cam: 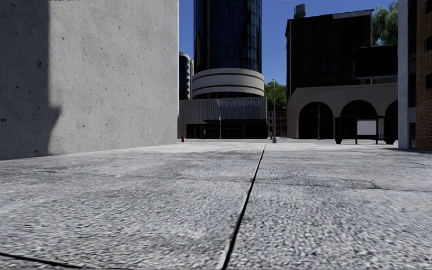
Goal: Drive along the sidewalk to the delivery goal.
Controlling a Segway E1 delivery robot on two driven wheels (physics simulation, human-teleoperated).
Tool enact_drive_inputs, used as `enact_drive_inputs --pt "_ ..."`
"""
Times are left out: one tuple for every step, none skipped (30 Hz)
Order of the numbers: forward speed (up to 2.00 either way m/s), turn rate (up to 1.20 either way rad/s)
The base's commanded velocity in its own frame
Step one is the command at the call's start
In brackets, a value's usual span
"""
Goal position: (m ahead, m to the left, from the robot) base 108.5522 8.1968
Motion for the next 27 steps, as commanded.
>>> enact_drive_inputs --pt "1.50 -0.38" --pt "1.50 -0.38" --pt "1.50 -0.38" --pt "1.51 -0.38" --pt "1.51 -0.38" --pt "1.52 -0.38" --pt "1.52 -0.38" --pt "1.52 -0.38" --pt "1.52 -0.38" --pt "1.52 -0.38" --pt "1.53 -0.38" --pt "1.53 -0.38" --pt "1.53 -0.38" --pt "1.53 -0.38" --pt "1.53 -0.38" --pt "1.53 -0.38" --pt "1.53 -0.38" --pt "1.53 -0.38" --pt "1.53 -0.28" --pt "1.53 -0.28" --pt "1.53 -0.16" --pt "1.53 -0.06" --pt "1.54 0.00" --pt "1.55 0.00" --pt "1.57 0.00" --pt "1.57 0.00" --pt "1.57 0.00"
